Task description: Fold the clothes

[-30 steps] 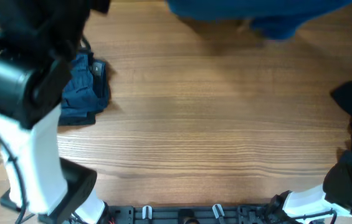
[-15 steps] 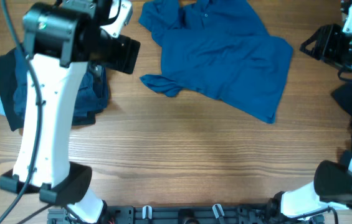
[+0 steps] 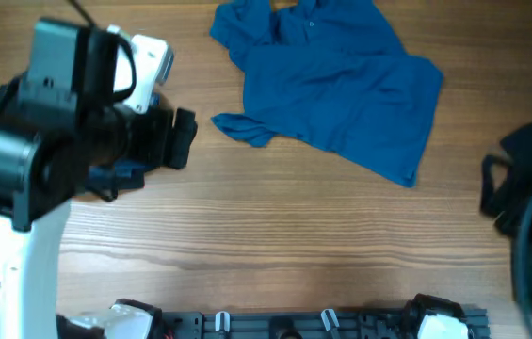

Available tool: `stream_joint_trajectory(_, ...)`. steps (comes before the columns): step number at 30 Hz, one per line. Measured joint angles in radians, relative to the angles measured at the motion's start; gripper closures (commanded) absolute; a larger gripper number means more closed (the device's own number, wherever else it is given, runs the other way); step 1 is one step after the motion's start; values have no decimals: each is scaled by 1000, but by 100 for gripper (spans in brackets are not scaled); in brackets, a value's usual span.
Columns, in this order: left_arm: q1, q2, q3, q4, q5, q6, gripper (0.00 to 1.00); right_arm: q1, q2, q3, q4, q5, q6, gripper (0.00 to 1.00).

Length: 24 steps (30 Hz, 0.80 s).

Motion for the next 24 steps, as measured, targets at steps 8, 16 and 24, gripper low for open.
stream_joint_trajectory(8,0,246,-579,633,98,-139,2,0,266,-627,460,-110,157,21)
stream_joint_trajectory(16,1,529,-596,882,103,-135,9,0,603,-627,553,-234,166,21)
stream_joint_trajectory(24,2,623,-596,910,102,-42,93,0,610,-627,552,-248,160,21)
